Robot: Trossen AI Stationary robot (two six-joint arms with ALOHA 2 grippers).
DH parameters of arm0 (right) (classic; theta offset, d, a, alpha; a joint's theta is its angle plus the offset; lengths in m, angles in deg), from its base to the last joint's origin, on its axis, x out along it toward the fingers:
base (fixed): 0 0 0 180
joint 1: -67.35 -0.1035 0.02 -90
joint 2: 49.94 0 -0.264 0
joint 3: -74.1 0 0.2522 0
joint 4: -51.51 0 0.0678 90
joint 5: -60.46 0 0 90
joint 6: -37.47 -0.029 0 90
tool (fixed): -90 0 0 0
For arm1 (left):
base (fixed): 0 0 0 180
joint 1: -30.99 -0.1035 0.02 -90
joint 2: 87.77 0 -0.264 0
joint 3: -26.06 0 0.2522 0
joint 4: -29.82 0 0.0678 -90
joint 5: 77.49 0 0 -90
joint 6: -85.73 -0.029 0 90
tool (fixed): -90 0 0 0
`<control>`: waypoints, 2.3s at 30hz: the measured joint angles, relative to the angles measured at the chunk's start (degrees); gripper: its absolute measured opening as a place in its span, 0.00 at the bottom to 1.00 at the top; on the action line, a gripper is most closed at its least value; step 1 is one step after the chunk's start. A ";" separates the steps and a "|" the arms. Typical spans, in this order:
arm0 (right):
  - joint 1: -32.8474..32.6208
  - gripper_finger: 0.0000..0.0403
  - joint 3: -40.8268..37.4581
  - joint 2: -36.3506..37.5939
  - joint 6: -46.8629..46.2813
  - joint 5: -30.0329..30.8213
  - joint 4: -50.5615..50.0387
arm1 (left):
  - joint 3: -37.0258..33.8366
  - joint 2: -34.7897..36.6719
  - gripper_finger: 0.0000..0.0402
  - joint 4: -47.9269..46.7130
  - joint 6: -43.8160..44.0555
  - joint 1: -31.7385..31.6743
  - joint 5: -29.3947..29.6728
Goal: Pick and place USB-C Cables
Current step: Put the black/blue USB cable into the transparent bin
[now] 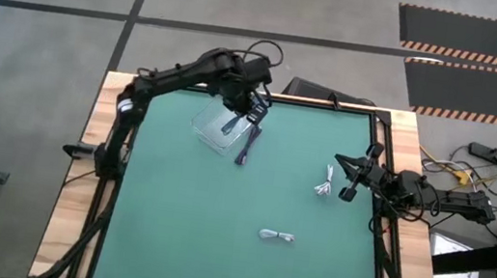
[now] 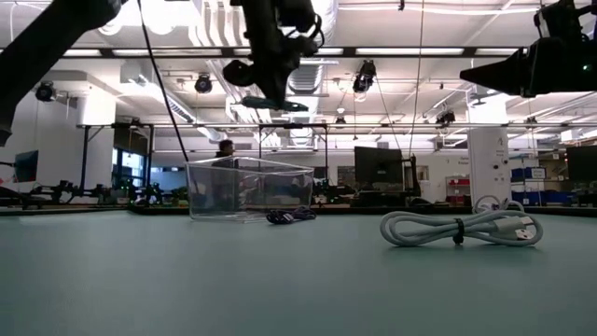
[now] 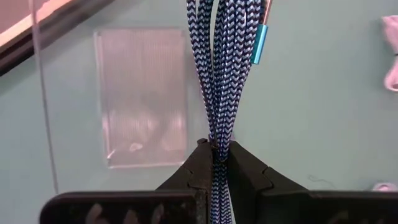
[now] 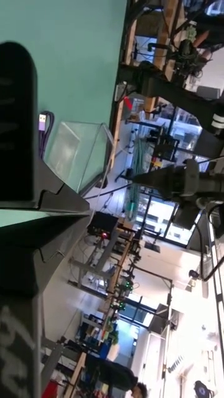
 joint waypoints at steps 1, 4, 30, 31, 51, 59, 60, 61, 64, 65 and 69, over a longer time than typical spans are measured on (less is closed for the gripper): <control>0.00 0.02 -0.01 0.00 0.00 -0.01 -0.09 | 0.00 -0.35 0.03 -0.10 -0.24 -0.54 0.07; -0.01 0.02 -0.01 -0.01 -0.81 -0.03 -0.10 | -0.04 -1.08 0.03 -0.48 -1.12 -2.14 0.13; 0.01 0.02 0.00 -0.01 -1.20 -0.07 -0.93 | -17.23 -1.10 0.03 9.07 -4.37 -8.01 0.32; -0.01 0.02 0.00 -0.01 -1.14 -0.07 -0.94 | -17.78 -1.10 0.03 9.77 -4.44 -8.09 0.35; 0.01 0.02 0.00 -0.01 -1.06 -0.04 -0.95 | -26.67 -1.21 0.03 16.99 -5.98 -8.42 0.36; 0.01 0.02 -0.01 -0.01 -1.06 -0.04 -0.98 | -28.34 -1.21 0.03 19.77 -5.98 -8.41 0.35; 0.01 0.02 -0.02 -0.01 -1.06 -0.04 -0.95 | -28.41 -1.21 0.03 19.72 -5.96 -8.41 0.37; -0.01 0.02 0.00 -0.01 -1.06 -0.04 -0.98 | -28.41 -1.21 0.03 19.92 -5.97 -8.41 0.37; 0.00 0.02 -0.02 -0.01 -1.04 -0.04 -0.98 | -28.41 -1.21 0.03 20.29 -5.96 -8.41 0.37; 0.00 0.02 -0.01 -0.01 -1.04 -0.04 -1.00 | -28.41 -1.21 0.03 20.58 -5.96 -8.41 0.37; -0.01 0.02 -0.02 -0.01 -1.04 -0.04 -1.00 | -28.42 -1.21 0.03 20.97 -6.34 -8.41 0.37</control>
